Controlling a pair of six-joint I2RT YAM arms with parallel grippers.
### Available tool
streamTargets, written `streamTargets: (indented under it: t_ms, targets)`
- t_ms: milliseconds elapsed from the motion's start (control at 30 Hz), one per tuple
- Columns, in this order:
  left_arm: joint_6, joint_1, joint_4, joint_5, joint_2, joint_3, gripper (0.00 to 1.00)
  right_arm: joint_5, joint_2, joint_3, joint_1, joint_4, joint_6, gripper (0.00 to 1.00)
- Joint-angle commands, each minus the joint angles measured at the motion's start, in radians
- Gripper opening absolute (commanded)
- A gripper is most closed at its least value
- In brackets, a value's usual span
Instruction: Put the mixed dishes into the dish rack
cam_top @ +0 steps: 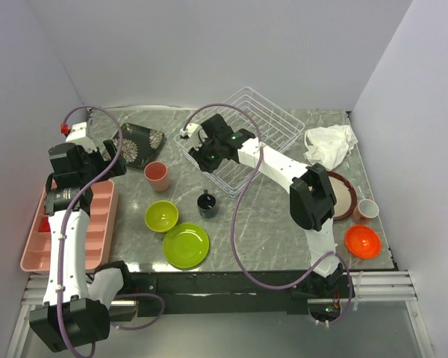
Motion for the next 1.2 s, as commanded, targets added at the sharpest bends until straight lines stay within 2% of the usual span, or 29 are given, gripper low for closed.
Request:
streamTargets:
  t_ms: [0,67,200,367,633,933,1167]
  targets:
    - [-0.011,0.005,0.02,0.024,0.001,0.009,0.99,0.002,0.007,0.064,-0.001,-0.037,-0.031,0.29]
    - [-0.013,0.007,0.026,0.027,0.007,0.008,1.0,0.002,-0.005,0.049,-0.001,-0.039,-0.038,0.27]
    - [-0.017,0.008,0.029,0.032,0.013,0.008,0.99,0.0,-0.01,0.029,-0.002,-0.053,-0.045,0.12]
    - [-0.017,0.008,0.028,0.035,0.015,0.009,0.99,0.003,-0.031,0.009,-0.002,-0.062,-0.05,0.0]
    - [-0.017,0.008,0.034,0.049,0.015,0.006,0.99,0.006,-0.163,-0.109,-0.025,-0.152,-0.102,0.0]
    - [-0.025,0.008,0.06,0.075,0.019,-0.018,0.99,-0.031,-0.321,-0.305,-0.151,-0.189,-0.179,0.0]
    - [-0.02,0.005,0.057,0.098,0.035,-0.025,0.99,-0.121,-0.413,-0.442,-0.194,-0.315,-0.413,0.0]
